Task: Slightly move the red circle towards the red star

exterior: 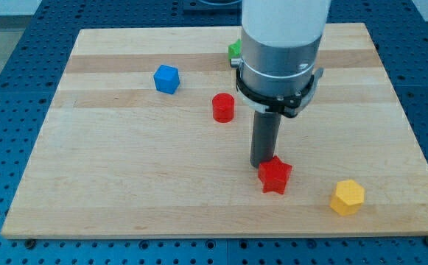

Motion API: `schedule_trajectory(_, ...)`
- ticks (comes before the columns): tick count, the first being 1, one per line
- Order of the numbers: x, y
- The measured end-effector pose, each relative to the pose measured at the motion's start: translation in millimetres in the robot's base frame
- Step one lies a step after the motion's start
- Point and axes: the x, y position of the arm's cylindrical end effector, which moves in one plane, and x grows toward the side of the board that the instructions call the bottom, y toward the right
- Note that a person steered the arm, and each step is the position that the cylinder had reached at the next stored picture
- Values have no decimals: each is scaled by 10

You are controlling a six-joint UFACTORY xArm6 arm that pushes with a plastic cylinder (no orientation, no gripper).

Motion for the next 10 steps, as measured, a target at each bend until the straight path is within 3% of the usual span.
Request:
schedule_trajectory(4,320,-136)
schedule_trajectory(5,20,-141)
schedule_trajectory(6,-395,545)
schedule_trajectory(7,-1132,675)
schedule_trajectory(9,-1344,-699)
schedule_trajectory(10,-1344,-854)
